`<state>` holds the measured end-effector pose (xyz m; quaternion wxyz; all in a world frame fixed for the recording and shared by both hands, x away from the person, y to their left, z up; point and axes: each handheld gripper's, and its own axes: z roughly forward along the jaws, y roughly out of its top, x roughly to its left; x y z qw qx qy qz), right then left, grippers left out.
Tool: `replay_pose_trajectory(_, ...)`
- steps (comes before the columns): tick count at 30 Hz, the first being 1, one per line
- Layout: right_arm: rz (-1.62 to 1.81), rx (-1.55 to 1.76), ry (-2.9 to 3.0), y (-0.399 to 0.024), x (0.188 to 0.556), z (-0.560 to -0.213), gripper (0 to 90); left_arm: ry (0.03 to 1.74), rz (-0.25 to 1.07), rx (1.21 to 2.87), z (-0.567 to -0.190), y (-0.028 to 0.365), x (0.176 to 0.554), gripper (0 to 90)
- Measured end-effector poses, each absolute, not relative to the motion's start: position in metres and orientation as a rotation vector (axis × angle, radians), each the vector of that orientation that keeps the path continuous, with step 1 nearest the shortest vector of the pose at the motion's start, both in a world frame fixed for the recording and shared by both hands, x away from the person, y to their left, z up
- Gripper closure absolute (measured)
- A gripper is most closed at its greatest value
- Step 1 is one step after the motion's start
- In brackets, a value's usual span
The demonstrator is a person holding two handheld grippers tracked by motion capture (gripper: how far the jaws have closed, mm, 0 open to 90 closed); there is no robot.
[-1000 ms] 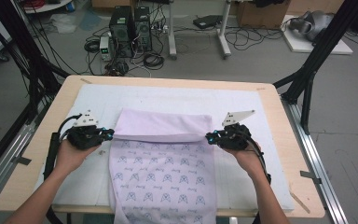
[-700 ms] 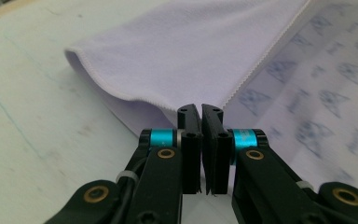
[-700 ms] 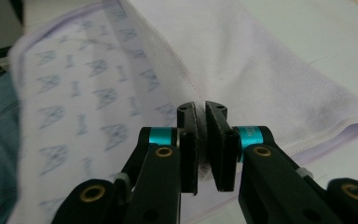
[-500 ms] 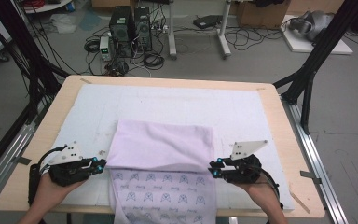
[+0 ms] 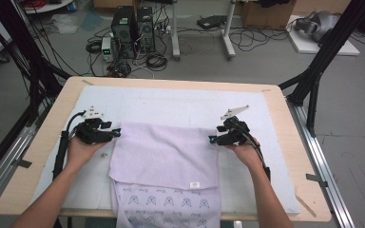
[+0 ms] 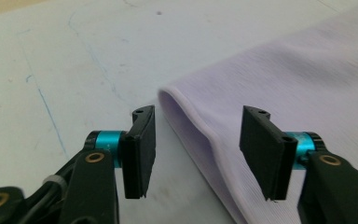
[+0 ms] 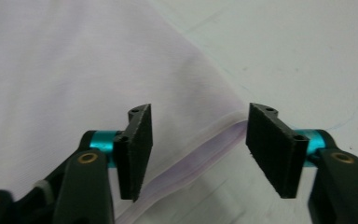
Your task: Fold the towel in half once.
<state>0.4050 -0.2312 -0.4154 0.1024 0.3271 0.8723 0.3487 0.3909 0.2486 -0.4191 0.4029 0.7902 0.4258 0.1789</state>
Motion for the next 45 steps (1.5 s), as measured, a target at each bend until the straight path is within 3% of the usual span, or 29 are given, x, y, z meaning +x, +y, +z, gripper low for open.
replay_pose_trajectory(4, 0.973, 1.045, 2.596, -0.225, 0.428, -0.434, 36.4, 1.176, 0.37, 1.988, -0.436, 0.237, 0.417, 39.8)
replay_pose_trajectory(5, 0.97, 1.063, 2.595, -0.224, 0.431, -0.436, 41.8, 1.186, 0.356, 1.986, -0.441, 0.235, 0.419, 41.7)
replay_pose_trajectory(7, 1.027, 1.025, 2.619, -0.224, 0.433, -0.434, 74.5, 1.149, 0.417, 2.018, -0.444, 0.231, 0.418, 56.0)
replay_pose_trajectory(8, 1.027, 0.973, 2.637, -0.222, 0.433, -0.433, 83.3, 1.134, 0.386, 1.999, -0.442, 0.231, 0.419, 79.5)
replay_pose_trajectory(10, 0.976, 0.947, 2.646, -0.217, 0.436, -0.429, 85.3, 1.133, 0.423, 2.016, -0.437, 0.23, 0.421, 86.0)
replay_pose_trajectory(14, 0.995, 0.919, 2.527, -0.214, 0.45, -0.392, 85.9, 1.122, 0.537, 1.962, -0.404, 0.234, 0.432, 88.0)
replay_pose_trajectory(20, 1.005, 0.862, 2.404, -0.212, 0.469, -0.324, 85.9, 1.036, 0.69, 1.906, -0.316, 0.236, 0.459, 87.9)
replay_pose_trajectory(24, 1.002, 0.852, 2.343, -0.216, 0.481, -0.294, 84.2, 1.014, 0.744, 1.918, -0.29, 0.23, 0.475, 83.6)
replay_pose_trajectory(25, 1.007, 0.853, 2.329, -0.217, 0.483, -0.293, 80.7, 1.036, 0.736, 1.917, -0.291, 0.23, 0.477, 75.9)
replay_pose_trajectory(26, 1.03, 0.864, 2.306, -0.219, 0.486, -0.295, 69.4, 1.056, 0.725, 1.918, -0.294, 0.23, 0.479, 62.6)
replay_pose_trajectory(27, 1.043, 0.899, 2.306, -0.221, 0.488, -0.299, 61.5, 1.067, 0.697, 1.934, -0.299, 0.231, 0.479, 57.0)
replay_pose_trajectory(35, 1.063, 0.989, 2.455, -0.232, 0.47, -0.353, 53.4, 1.048, 0.583, 2.005, -0.354, 0.245, 0.445, 53.3)
replay_pose_trajectory(37, 1.049, 1.016, 2.511, -0.23, 0.463, -0.36, 46.9, 1.032, 0.548, 2.0, -0.363, 0.246, 0.435, 52.6)
replay_pose_trajectory(45, 1.118, 0.905, 2.583, -0.218, 0.414, -0.387, 52.9, 0.927, 0.455, 2.067, -0.394, 0.243, 0.391, 51.3)
